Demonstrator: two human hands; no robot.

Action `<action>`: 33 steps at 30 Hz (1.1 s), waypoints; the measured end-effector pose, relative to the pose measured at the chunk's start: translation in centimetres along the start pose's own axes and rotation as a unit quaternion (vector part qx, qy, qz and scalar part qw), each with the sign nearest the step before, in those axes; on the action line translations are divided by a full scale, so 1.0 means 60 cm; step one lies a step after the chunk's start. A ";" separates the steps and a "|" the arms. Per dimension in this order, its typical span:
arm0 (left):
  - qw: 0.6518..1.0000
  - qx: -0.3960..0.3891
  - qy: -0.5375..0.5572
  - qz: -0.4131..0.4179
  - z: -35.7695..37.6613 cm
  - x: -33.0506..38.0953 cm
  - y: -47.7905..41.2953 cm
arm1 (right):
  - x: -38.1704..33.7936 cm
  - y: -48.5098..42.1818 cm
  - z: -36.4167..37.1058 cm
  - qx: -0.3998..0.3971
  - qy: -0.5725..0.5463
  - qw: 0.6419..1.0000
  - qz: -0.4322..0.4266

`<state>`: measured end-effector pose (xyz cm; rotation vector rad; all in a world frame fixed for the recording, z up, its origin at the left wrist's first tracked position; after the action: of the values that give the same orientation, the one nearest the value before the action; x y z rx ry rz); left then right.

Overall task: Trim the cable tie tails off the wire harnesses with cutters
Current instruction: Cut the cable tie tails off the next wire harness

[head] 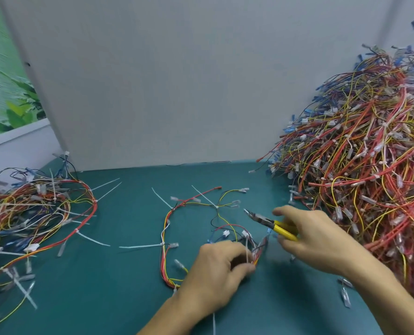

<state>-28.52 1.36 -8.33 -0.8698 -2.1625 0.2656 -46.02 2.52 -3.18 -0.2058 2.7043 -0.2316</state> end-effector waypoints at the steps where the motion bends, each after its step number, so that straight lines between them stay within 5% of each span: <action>1: 0.999 -0.001 0.021 -0.028 -0.002 -0.008 -0.002 | 0.001 0.004 -0.009 0.005 0.016 1.000 -0.011; 9: 0.964 -0.064 0.178 -0.189 0.002 -0.039 -0.006 | 0.000 0.024 -0.016 -0.084 0.139 0.985 -0.050; 33: 0.968 -0.076 0.171 -0.168 0.005 -0.037 -0.006 | -0.007 0.021 0.022 -0.176 0.167 0.968 -0.069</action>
<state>-27.88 -0.37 -9.69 -0.5654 -1.9768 -0.2092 -45.24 3.66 -4.44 -0.4999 3.0528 0.1993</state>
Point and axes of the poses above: each hand's wrist, its own y-axis away from the middle knuckle, its own z-axis out of the palm, x = y × z, the point moved 5 cm from there along -y, towards the middle knuckle, and after that the axes turned 4 degrees about -y, right-handed, at the moved point
